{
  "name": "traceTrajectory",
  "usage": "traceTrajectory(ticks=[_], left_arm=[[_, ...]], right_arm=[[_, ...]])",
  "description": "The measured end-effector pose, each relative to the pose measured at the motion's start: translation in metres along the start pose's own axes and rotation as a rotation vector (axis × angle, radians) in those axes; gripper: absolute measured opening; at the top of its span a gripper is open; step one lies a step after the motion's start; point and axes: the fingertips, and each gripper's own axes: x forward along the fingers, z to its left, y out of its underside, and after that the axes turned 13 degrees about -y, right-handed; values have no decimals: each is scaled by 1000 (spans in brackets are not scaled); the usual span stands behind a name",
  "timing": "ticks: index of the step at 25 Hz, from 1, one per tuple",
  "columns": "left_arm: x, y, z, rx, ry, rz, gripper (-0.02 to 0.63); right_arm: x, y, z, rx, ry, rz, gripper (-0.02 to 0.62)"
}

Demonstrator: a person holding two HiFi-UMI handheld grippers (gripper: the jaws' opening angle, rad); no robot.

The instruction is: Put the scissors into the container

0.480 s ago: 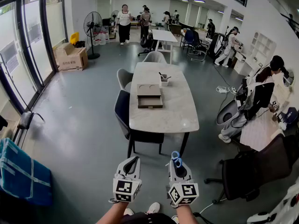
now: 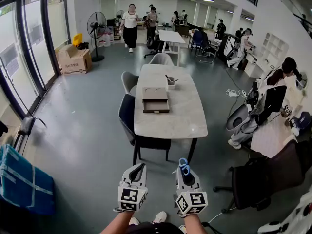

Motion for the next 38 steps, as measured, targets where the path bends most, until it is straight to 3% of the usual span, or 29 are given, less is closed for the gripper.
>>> traceTrajectory(ticks=[25,38], left_arm=[[53,9,-47,-5,-91,7,20],[108,4,-34,-10,-95,5,20]], right_arm=[[13,5,-86,9,-75,23,40],[62,6,-112,13,-82,35,40]])
